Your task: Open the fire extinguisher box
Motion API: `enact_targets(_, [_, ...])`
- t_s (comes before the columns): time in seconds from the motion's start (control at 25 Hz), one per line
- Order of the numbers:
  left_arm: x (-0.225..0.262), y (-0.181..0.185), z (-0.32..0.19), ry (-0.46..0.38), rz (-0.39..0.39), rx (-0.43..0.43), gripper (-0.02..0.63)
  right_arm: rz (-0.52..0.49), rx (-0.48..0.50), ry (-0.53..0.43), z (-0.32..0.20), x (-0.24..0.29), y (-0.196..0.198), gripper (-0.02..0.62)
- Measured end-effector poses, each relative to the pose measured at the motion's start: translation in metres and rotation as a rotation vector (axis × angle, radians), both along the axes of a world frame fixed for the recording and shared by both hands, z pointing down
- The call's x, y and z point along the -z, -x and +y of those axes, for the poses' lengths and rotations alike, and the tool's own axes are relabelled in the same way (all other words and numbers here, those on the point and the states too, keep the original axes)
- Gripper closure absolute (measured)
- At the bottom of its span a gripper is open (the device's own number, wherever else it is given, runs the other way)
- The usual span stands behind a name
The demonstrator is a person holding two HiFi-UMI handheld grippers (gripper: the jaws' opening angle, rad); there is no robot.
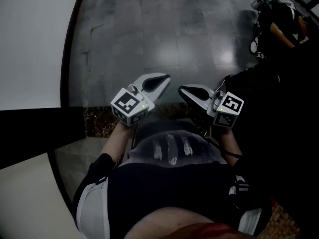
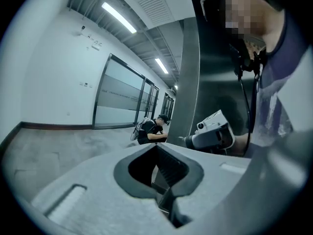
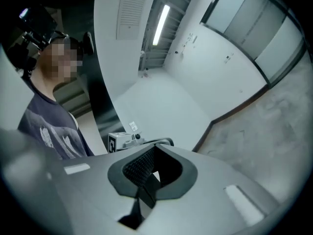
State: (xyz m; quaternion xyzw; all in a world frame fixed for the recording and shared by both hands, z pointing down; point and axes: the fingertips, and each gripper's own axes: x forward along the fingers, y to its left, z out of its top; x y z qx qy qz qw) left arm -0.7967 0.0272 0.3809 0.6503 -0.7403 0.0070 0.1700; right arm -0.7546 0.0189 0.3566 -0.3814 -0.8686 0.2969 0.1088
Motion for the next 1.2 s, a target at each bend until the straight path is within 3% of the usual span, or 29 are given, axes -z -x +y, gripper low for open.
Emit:
enact_targets(0.2, [-0.004, -0.003, 0.002, -0.036, 0.018, 0.054, 0.606, 0.024, -0.012, -0.002, -0.011, -0.018, -0.015, 0.597])
enact_targets(0.32, [-0.014, 0.005, 0.004, -0.048, 0.03, 0.066, 0.606, 0.03, -0.069, -0.01, -0.019, -0.033, -0.013, 0.597])
enact_targets(0.56, [-0.002, 0.119, 0.03, -0.109, 0.093, 0.12, 0.606, 0.069, -0.167, -0.005, -0.02, -0.03, 0.072, 0.597])
enact_targets(0.68, [-0.015, 0.161, 0.035, -0.101, 0.1, 0.13, 0.606, 0.083, -0.224, -0.006, -0.026, -0.03, 0.105, 0.597])
enact_targets(0.84, [-0.028, 0.199, 0.033, -0.157, 0.184, 0.082, 0.606, 0.149, -0.261, 0.034, -0.021, -0.031, 0.148, 0.597])
enact_targets(1.0, [-0.047, 0.234, 0.029, -0.157, 0.251, 0.022, 0.606, 0.178, -0.338, 0.14, -0.02, -0.025, 0.186, 0.597])
enact_targets(1.2, [-0.05, 0.275, 0.023, -0.195, 0.197, -0.09, 0.606, 0.18, -0.448, 0.131, -0.025, -0.02, 0.206, 0.597])
